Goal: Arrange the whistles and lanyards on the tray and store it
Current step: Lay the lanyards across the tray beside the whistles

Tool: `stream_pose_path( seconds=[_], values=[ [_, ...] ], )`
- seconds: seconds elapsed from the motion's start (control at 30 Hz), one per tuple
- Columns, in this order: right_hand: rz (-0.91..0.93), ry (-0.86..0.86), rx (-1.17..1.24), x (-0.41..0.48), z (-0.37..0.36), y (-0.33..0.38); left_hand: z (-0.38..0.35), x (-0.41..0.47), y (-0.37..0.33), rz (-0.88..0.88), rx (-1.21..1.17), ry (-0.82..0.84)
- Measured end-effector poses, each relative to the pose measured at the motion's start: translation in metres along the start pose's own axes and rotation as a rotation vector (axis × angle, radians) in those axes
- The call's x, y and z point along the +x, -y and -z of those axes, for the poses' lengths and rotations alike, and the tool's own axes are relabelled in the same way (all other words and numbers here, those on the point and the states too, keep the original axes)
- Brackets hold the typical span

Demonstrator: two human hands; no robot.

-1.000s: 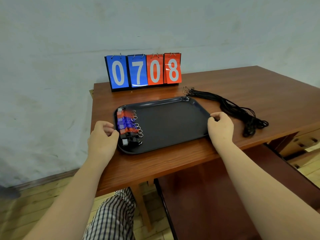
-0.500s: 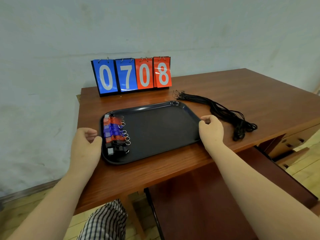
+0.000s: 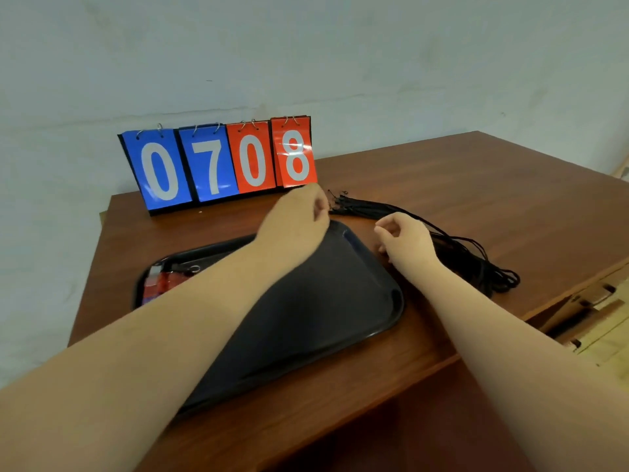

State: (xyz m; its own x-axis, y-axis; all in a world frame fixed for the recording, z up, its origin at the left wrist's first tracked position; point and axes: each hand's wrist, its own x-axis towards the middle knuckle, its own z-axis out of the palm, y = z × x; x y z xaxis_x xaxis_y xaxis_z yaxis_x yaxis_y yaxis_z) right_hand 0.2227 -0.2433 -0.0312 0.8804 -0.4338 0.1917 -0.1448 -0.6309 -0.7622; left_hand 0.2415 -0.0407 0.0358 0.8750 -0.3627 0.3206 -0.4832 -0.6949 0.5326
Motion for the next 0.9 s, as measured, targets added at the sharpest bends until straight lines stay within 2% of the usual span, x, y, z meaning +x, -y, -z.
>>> stream_pose_path(
  seconds=[0.1,0.27,0.4,0.57,0.7,0.9],
  values=[
    [0.078,-0.102,-0.113,0.012,-0.011,-0.008,-0.031,0.039,-0.003,0.005,0.071,0.052],
    [0.223,-0.153,-0.271,0.032,-0.021,-0.012,-0.072,0.088,-0.002,0.031,0.174,0.058],
    [0.268,-0.159,-0.537,0.045,-0.031,-0.019,-0.098,0.112,-0.002,0.006,0.295,0.069],
    [0.222,-0.212,-0.560,0.052,-0.033,-0.021,-0.120,0.126,0.003,-0.037,0.396,0.117],
    [0.230,-0.261,-0.570,0.051,-0.031,-0.020,-0.121,0.127,0.007,-0.117,0.480,0.086],
    [0.349,-0.486,-0.502,0.046,-0.033,-0.021,-0.099,0.118,0.008,-0.244,0.450,-0.083]
  ],
)
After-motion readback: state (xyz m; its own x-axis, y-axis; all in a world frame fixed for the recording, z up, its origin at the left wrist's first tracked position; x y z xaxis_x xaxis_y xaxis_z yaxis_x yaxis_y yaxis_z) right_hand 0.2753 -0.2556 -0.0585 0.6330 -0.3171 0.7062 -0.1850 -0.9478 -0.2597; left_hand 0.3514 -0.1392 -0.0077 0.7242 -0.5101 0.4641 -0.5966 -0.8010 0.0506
